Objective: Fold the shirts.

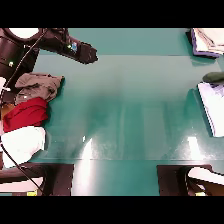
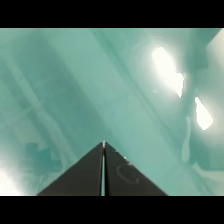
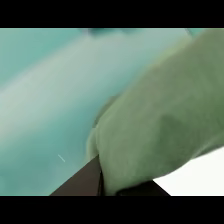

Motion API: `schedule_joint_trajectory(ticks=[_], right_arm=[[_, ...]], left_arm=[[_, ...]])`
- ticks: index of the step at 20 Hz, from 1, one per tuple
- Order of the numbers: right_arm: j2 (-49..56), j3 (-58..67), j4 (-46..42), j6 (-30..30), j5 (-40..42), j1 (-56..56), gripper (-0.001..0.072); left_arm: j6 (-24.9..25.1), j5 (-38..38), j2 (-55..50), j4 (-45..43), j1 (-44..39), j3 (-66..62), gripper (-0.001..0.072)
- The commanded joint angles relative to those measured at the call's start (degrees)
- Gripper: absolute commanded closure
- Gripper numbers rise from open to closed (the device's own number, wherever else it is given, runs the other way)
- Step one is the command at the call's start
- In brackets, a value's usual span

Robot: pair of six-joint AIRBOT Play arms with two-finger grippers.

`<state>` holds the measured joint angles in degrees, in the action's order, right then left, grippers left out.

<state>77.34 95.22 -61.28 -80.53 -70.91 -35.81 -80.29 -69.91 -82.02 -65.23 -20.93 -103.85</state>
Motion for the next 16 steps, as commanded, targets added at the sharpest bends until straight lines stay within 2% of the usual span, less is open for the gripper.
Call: schedule_joint_trajectory(ticks=[1,3,6,7,8,9,10,11,14,16], right_arm=[[-1.22,-0.02,-13.03,-1.09,-9.84,-0.07,0.0694],[-1.09,-1.25,-18.29,-2.01,-14.01,-0.07,0.0693],[-2.62,-8.11,-27.52,-6.49,-17.70,-0.07,0.0689],[-3.15,-10.43,-30.69,-7.50,-18.38,-0.07,0.0659],[-3.85,-12.87,-34.42,-7.93,-18.67,-0.07,0.0469],[-4.63,-15.08,-37.88,-7.98,-18.67,-0.07,0.0225],[-5.38,-16.85,-39.78,-8.00,-18.32,-0.07,0.0038],[-6.16,-18.36,-40.83,-8.02,-17.68,-0.07,0.0009],[-7.32,-19.21,-39.47,-8.72,-17.62,0.57,0.0011],[-8.55,-19.15,-35.10,-9.46,-17.53,2.54,0.0073]], left_arm=[[1.60,-2.80,0.00,-0.20,-0.02,0.00,0.0683],[2.78,-3.15,0.00,-0.20,-0.02,0.00,0.0682],[2.78,-3.17,0.00,-0.20,-0.02,0.00,0.0683],[2.78,-3.15,0.00,-0.20,-0.02,0.00,0.0682],[2.80,-3.13,0.00,-0.20,-0.02,0.00,0.0682],[2.80,-3.15,0.00,-0.20,-0.02,0.00,0.0682],[2.78,-3.15,0.00,-0.20,-0.02,0.00,0.0682],[2.75,-3.10,0.00,-0.20,-0.02,0.00,0.0682],[2.73,-2.95,0.00,-0.20,-0.02,0.00,0.0682],[2.71,-2.95,0.02,-0.15,-0.02,0.00,0.0682]])
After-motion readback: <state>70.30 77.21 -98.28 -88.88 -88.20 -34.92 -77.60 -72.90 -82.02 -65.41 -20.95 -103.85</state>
